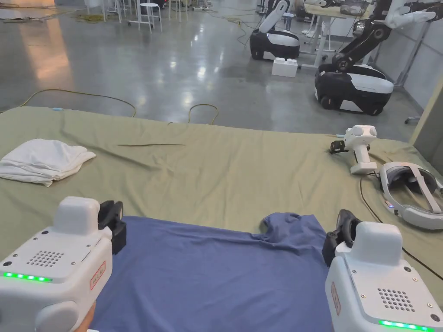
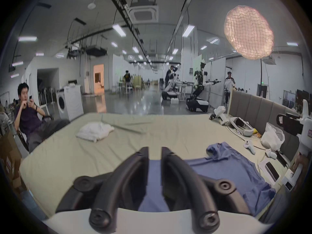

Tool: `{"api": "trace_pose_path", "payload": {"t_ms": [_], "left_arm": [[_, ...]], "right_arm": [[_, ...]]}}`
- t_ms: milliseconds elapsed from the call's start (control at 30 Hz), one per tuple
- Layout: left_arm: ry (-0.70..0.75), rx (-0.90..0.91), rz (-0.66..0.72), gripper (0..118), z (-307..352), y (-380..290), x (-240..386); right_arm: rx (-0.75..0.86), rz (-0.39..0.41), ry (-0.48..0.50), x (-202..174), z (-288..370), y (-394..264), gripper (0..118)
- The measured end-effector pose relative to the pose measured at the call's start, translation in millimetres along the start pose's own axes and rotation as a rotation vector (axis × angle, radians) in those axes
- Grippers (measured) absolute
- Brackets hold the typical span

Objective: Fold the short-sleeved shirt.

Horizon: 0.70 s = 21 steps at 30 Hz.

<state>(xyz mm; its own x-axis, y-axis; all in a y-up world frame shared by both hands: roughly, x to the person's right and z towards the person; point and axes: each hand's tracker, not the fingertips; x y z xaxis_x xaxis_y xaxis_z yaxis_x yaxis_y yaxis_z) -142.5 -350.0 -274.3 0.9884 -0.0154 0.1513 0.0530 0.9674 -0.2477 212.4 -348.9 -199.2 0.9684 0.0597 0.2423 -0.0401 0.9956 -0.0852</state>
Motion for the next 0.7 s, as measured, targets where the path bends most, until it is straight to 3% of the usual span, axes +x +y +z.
{"api": "trace_pose_path", "payload": {"t_ms": [67,333,500,700], "left_arm": [[-0.021,0.021,-0.029,0,0.3,6.6,2.7],[-0.042,0.000,-0.045,0,10.4,13.9,-15.1],[-0.031,-0.174,-0.002,0,13.3,-11.2,-53.5],[-0.021,-0.521,0.011,0,8.6,-70.0,-96.8]], "right_arm": [[0.012,0.005,-0.010,-2.8,-0.7,4.1,0],[0.008,0.009,0.033,-6.5,-2.9,7.4,0],[-0.009,0.018,0.046,-7.7,-2.7,3.8,0],[-0.074,0.028,0.070,-9.6,-8.4,-10.6,0]]}}
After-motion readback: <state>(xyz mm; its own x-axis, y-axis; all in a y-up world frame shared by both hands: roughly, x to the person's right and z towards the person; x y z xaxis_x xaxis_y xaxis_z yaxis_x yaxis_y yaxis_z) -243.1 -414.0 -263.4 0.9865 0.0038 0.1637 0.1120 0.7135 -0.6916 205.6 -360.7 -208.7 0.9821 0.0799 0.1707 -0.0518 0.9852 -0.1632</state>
